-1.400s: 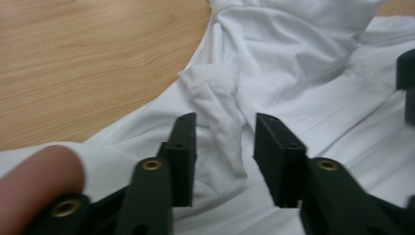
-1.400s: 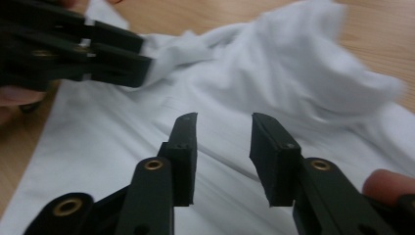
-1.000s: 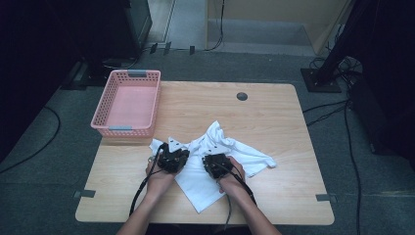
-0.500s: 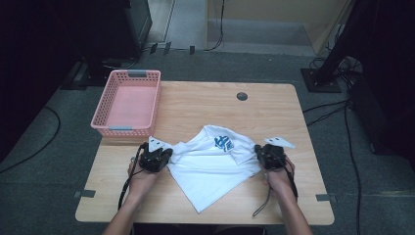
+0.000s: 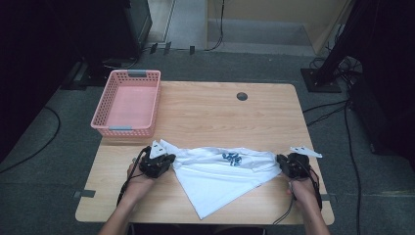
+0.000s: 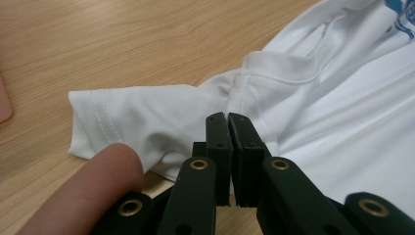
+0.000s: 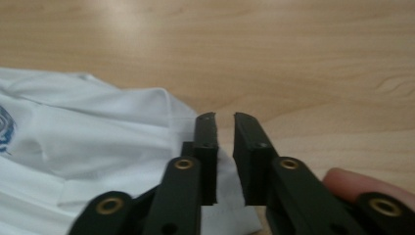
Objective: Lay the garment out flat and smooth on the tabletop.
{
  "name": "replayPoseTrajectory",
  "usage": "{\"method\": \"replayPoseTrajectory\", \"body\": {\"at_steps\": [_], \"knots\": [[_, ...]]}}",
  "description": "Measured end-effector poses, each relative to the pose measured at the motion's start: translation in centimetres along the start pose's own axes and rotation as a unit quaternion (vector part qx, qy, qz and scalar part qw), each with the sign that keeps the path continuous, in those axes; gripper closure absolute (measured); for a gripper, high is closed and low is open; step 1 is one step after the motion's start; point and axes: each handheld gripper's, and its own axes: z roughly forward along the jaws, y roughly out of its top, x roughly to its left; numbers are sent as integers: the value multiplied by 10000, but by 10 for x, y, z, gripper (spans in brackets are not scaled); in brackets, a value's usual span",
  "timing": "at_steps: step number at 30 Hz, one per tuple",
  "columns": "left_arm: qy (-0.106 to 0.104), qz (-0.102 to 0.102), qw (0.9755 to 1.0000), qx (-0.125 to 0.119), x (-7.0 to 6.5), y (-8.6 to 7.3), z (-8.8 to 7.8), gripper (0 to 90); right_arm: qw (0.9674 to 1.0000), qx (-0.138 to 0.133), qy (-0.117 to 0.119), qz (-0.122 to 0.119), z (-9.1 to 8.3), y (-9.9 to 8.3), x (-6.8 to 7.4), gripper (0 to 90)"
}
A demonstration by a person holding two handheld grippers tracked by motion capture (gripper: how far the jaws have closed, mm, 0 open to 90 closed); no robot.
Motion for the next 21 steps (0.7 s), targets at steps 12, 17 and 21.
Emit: {"method": "replayPoseTrajectory", "body": {"at_steps": [12,17,21], "knots": [[-68,-76,9999,-30,-2,3,2,889,9796,-597,1449,-1258,9,49,85,699],[-92,-119,9999,-57,-1,2,1,890,9700,-325,1850,-1544,35,57,118,662],[-95,-134,9998,-80,0,2,-1,890,9668,-17,1911,-1695,55,59,129,626]]}}
